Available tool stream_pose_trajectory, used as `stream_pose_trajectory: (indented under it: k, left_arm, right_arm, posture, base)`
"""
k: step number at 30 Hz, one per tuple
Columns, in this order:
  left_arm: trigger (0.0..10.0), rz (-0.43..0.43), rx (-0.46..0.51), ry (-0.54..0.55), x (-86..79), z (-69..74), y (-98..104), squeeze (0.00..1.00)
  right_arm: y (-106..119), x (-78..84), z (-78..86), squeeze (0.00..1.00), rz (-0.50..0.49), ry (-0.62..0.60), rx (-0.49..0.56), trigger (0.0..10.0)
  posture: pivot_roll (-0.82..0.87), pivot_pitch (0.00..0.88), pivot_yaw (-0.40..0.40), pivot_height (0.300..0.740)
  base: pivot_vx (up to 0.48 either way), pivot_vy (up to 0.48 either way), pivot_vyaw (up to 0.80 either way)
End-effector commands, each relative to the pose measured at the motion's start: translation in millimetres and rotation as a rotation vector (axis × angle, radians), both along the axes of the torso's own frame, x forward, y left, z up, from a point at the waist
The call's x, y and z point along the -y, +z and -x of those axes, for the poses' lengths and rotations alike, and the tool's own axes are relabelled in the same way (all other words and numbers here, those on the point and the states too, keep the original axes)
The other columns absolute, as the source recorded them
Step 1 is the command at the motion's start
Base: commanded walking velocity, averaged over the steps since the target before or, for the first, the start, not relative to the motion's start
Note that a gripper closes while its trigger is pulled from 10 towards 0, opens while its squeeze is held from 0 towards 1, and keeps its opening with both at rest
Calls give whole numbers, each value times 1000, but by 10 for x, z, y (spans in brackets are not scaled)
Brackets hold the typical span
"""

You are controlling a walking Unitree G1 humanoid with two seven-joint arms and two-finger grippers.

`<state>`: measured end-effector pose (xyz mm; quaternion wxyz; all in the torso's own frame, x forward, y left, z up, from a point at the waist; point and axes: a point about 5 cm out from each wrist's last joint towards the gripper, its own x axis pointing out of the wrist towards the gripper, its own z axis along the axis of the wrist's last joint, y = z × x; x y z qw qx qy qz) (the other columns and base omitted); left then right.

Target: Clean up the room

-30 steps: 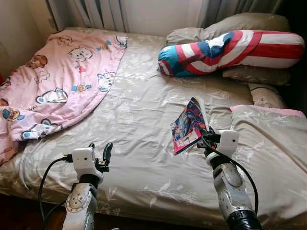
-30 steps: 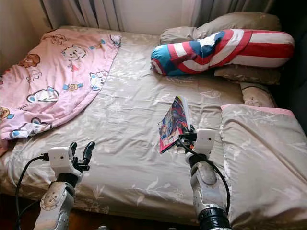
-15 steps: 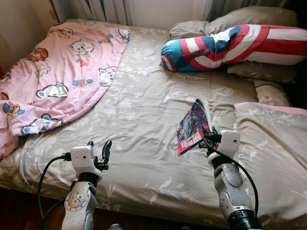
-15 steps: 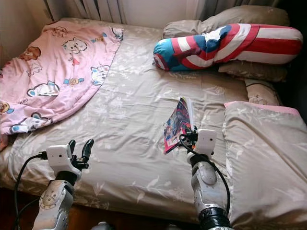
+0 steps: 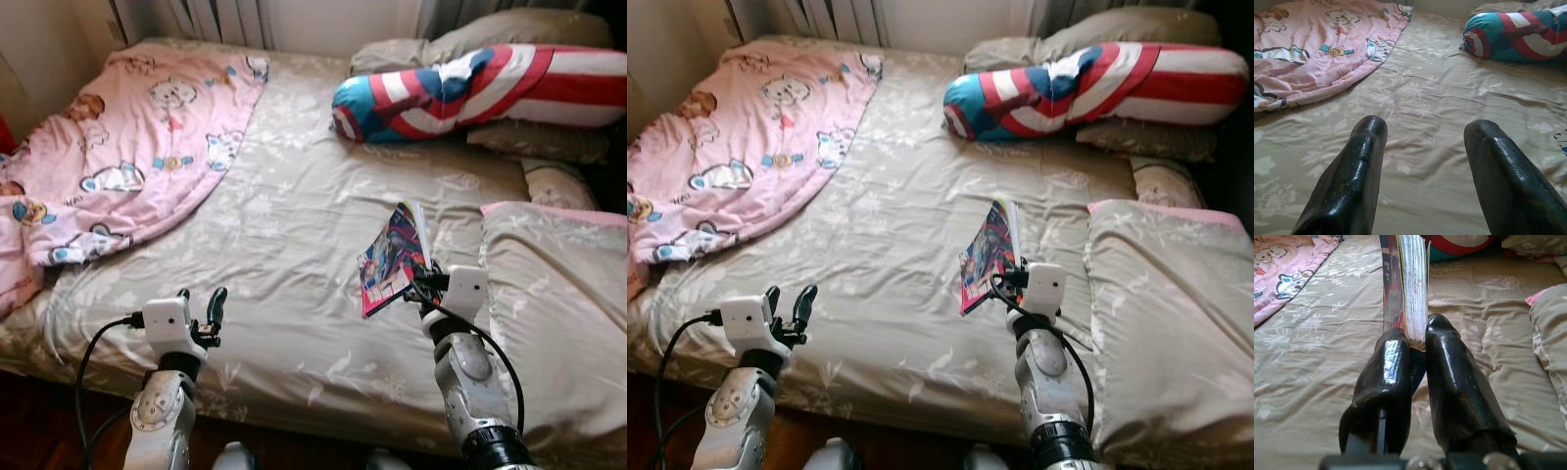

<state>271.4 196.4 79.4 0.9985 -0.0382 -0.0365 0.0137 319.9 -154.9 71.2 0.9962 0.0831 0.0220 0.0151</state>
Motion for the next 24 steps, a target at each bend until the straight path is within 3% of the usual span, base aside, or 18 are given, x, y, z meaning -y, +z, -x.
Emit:
stream_pose_trajectory:
  k: [1, 11, 18, 24]
  left_arm:
    - [10000, -4, -23, 3, -28, 40, -35, 0]
    - [10000, -16, -30, 3, -56, 67, -31, 0]
    - [10000, -19, -38, 1, -61, 83, -35, 0]
    - [10000, -26, -38, 2, -81, 96, -23, 0]
  right_arm:
    - [48, 13, -13, 0, -7, -11, 35, 10000]
    - [-8, -22, -51, 0, -3, 7, -21, 10000]
    - [26, -28, -85, 0, -31, 9, 8, 10000]
    - [131, -34, -219, 0, -255, 2, 34, 10000]
  posture:
    - [61, 189, -36, 657]
    - [71, 197, -26, 652]
    - [77, 203, -19, 637]
    - [92, 207, -13, 637]
  base:
    - [0, 0, 0]
    - [0, 0, 0]
    - [0, 0, 0]
    - [0, 0, 0]
